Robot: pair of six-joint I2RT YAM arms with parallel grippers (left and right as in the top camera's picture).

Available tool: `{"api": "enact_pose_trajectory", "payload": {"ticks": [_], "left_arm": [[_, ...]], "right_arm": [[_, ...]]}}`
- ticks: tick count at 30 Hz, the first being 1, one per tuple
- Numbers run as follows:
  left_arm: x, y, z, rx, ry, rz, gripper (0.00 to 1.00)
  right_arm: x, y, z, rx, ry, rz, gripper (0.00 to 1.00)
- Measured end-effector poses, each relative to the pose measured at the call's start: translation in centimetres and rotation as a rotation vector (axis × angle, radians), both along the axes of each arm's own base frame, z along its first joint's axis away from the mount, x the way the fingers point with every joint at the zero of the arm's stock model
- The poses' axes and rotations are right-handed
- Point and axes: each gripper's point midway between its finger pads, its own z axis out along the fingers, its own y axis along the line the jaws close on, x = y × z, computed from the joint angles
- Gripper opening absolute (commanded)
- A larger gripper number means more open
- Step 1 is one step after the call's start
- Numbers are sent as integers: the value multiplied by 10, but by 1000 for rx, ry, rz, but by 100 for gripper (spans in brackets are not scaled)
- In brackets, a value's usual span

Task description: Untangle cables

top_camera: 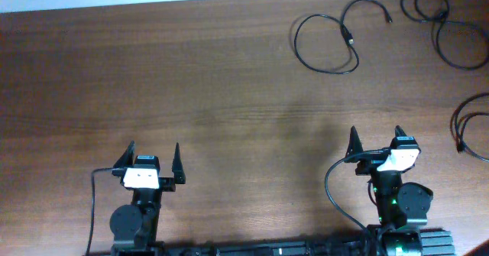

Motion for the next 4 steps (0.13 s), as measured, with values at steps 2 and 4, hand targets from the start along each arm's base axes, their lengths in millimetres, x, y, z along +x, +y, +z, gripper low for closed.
{"api": "enact_pose_trajectory", "payload": {"ticks": [2, 4], "left_arm": [[0, 0, 0, 0, 0, 0, 99], [0, 0, 0, 0, 0, 0, 99]], "right_arm": [[0, 0, 0, 0, 0, 0, 99], [0, 0, 0, 0, 0, 0, 99]]}}
